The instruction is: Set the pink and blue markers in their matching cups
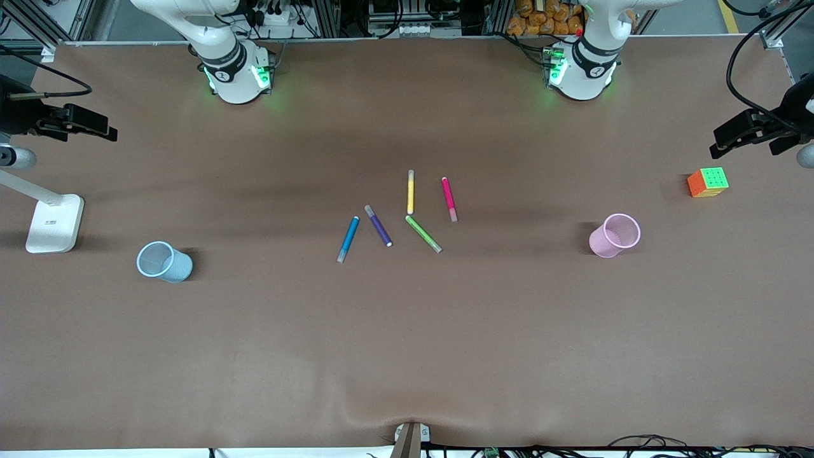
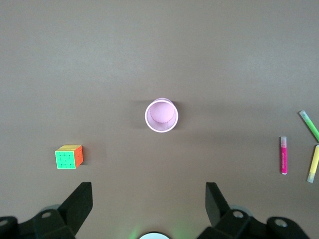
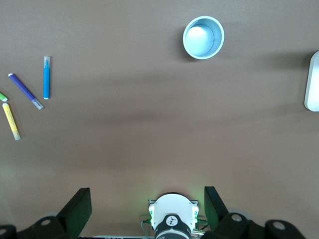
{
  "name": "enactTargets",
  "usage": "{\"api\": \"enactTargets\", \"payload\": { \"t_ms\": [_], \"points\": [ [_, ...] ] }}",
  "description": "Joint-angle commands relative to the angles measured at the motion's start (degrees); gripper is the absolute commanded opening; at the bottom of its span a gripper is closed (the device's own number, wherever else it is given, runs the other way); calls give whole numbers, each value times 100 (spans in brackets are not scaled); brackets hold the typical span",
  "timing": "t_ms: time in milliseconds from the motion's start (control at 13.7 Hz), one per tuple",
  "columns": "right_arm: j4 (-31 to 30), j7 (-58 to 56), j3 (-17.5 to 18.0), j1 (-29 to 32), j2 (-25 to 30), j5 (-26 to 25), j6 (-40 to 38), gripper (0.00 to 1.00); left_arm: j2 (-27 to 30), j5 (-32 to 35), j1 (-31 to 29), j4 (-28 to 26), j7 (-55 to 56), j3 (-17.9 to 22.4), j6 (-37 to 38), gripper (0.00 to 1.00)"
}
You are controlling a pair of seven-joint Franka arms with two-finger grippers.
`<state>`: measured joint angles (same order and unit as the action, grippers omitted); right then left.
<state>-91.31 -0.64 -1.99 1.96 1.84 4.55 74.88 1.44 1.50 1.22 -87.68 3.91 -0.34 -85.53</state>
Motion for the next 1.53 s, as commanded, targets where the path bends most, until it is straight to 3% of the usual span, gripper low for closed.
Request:
{"api": "enactTargets", "payload": {
  "t_ms": [0, 948, 1459],
  "points": [
    [-1, -15, 23, 50, 10, 63, -44, 100, -3, 131, 1, 67, -75, -19, 27, 100],
    [-1, -24, 23, 50, 10, 63, -44, 100, -539, 8, 54, 58, -5, -72, 300, 100],
    [-1, -24, 23, 50, 10, 63, -44, 100, -1066, -88, 738, 111, 741, -80, -7, 100]
  ]
}}
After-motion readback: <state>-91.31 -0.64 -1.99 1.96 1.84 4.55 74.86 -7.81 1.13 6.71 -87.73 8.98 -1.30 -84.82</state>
